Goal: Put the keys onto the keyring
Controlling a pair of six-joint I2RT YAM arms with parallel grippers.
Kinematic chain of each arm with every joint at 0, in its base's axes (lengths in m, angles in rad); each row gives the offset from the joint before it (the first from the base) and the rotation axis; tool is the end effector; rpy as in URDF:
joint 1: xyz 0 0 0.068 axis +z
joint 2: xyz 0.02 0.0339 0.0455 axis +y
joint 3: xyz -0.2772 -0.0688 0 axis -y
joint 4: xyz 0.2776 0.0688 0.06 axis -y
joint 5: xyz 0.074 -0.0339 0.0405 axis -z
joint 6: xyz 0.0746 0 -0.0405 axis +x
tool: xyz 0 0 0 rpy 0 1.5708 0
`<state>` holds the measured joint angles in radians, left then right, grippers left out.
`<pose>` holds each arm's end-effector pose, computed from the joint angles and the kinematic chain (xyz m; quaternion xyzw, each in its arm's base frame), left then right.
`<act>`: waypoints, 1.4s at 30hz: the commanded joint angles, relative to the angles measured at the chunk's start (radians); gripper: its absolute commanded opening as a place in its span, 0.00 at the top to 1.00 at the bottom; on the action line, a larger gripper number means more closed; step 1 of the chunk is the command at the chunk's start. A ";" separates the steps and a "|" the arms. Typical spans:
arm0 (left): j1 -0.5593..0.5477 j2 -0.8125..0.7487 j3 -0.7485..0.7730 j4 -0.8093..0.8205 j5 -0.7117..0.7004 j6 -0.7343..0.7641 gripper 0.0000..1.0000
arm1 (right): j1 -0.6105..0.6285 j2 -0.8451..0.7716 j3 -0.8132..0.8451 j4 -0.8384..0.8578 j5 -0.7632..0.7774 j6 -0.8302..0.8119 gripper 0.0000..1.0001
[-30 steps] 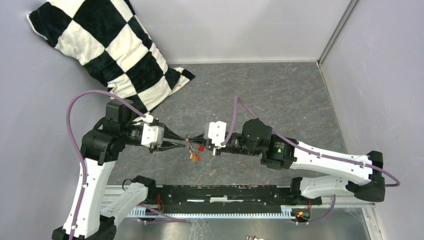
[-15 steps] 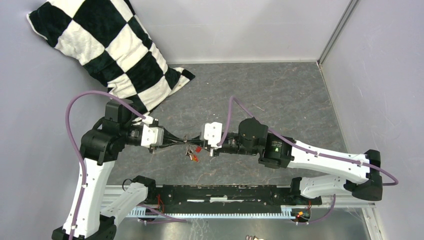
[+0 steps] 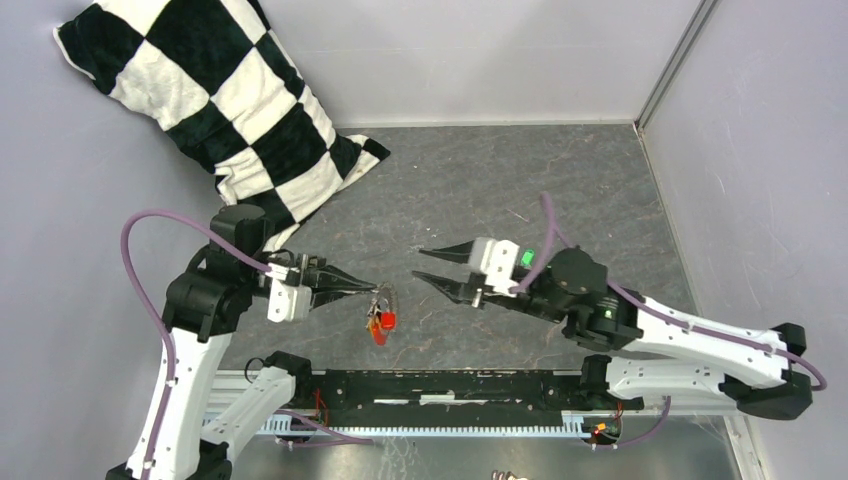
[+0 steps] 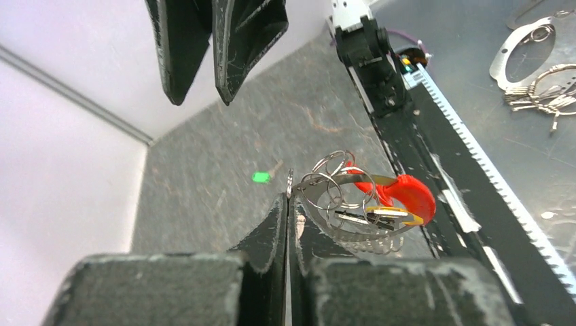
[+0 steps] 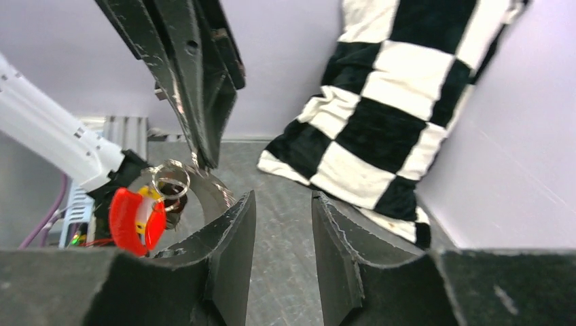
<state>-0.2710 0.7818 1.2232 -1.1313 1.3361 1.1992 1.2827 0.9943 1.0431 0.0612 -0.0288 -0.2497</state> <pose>0.0953 -0.1018 0.4235 0.6721 0.3496 -0.3512 0.5501 0.0806 0.2795 0.4357 -0.4703 0.4732 0.3762 0.6429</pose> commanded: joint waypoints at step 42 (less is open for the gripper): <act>-0.013 0.053 -0.205 0.150 -0.125 -0.275 0.98 | -0.714 0.288 -0.485 0.018 0.339 0.420 0.34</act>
<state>-0.2821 0.8349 1.0210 -0.9066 1.2297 0.8883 0.5674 1.2686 0.5533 0.0151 0.3119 0.1680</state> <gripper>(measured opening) 0.032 0.672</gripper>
